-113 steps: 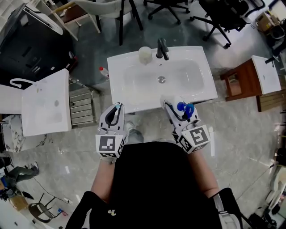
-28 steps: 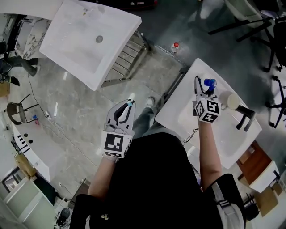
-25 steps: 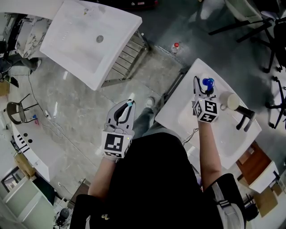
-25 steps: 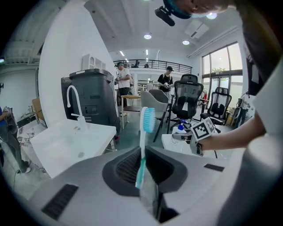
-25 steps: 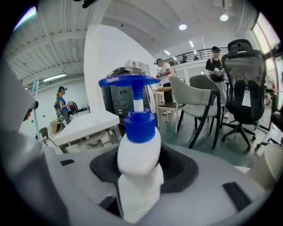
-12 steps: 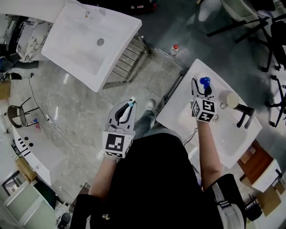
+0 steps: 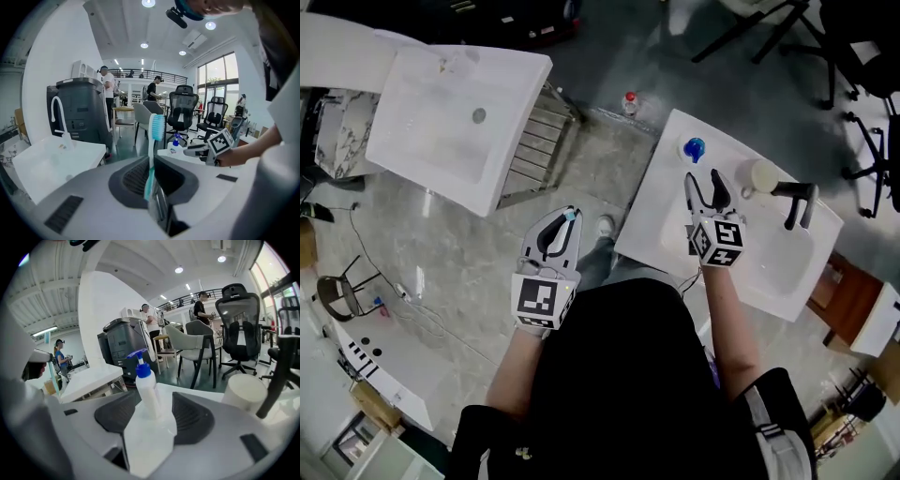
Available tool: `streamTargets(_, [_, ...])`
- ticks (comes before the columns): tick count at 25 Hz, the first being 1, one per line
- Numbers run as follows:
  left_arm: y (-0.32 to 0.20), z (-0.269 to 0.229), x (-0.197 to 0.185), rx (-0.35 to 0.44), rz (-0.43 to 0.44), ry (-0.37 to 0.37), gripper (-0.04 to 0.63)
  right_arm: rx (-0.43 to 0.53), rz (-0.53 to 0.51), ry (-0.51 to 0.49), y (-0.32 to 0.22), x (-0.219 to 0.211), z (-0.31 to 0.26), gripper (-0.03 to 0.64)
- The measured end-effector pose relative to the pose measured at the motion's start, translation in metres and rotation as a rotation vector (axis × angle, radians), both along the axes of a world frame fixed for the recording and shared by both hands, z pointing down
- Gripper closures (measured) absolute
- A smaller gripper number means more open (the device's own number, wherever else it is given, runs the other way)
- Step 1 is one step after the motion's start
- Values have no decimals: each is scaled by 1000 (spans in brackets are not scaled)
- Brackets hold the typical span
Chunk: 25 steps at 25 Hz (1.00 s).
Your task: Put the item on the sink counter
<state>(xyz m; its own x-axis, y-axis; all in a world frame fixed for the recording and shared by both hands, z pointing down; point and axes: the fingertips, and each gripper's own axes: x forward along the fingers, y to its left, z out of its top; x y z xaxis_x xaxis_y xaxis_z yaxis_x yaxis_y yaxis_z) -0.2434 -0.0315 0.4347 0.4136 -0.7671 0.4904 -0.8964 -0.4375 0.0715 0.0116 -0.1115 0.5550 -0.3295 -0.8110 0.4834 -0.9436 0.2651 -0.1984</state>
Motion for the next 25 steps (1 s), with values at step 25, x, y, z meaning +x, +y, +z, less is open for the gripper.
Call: streamTargets(25, [-37, -9, 232, 61, 663, 114, 549, -3, 529, -63, 188, 123, -32, 394])
